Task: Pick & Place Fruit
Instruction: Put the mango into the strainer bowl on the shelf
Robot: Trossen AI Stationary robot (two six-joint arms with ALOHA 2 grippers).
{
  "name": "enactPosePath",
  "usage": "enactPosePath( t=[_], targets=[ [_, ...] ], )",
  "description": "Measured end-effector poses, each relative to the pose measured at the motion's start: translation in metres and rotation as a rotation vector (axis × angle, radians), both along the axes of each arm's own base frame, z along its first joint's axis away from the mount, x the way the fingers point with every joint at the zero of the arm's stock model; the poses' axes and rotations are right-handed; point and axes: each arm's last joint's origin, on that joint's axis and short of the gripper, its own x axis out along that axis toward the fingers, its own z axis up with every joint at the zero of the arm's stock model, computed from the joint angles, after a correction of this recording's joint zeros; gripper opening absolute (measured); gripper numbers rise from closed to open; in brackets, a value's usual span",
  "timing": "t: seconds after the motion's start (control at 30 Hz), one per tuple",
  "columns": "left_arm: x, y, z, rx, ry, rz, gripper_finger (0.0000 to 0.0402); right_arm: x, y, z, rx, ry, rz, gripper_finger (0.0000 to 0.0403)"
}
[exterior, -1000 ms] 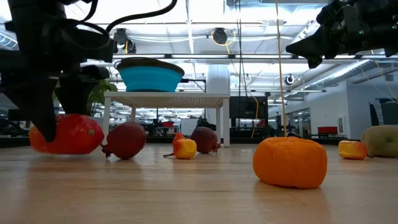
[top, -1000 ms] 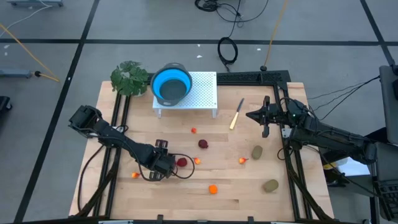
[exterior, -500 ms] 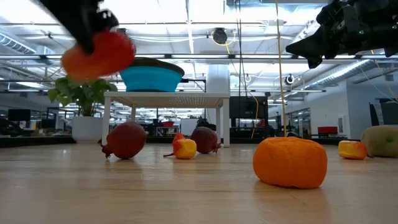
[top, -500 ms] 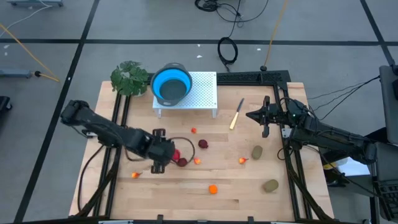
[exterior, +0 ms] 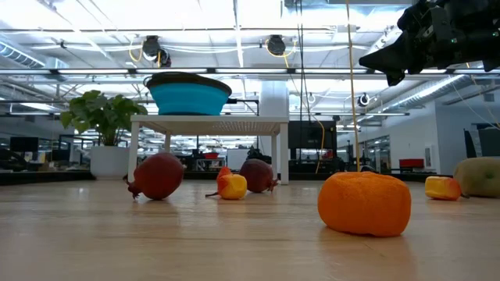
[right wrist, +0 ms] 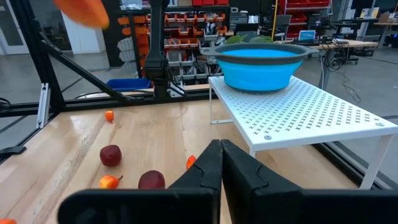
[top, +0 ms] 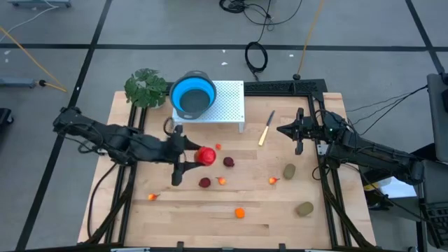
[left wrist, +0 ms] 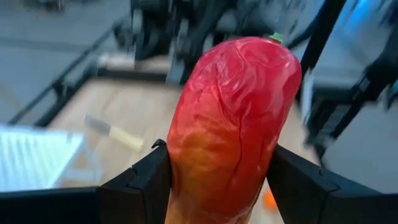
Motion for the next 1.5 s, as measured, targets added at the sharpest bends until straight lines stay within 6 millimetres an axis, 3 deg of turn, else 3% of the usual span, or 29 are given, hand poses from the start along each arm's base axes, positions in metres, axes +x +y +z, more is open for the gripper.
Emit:
enactPosePath(
  t=[0.37,0.57,0.87,1.07,1.27,1.5],
  targets=[
    [0.007,-0.009,0.042,0.010,-0.443,-0.240,0.0223,0.000,0.000,0.000,0.000,0.000,0.000,0.0000],
    [0.001,-0.012,0.064,0.015,-0.684,-0.373,0.0223,0.000,0.000,0.000,0.000,0.000,0.000,0.0000],
    [-0.001,-0.013,0.068,0.030,-0.745,-0.429,0.0223,0.000,0.000,0.000,0.000,0.001,0.000,0.0000],
    [0.005,-0.010,0.065,-0.076,-0.710,-0.290,0.0223,0.000,0.000,0.000,0.000,0.000,0.000,0.0000],
    [0.005,-0.002,0.066,-0.452,-0.700,-0.004,0.0223,0.000,0.000,0.000,0.001,0.001,0.000,0.0000],
    [0.005,0.004,0.065,-0.824,-0.733,0.203,0.0223,0.000,0.000,0.000,0.001,0.001,0.000,0.0000]
  ],
)
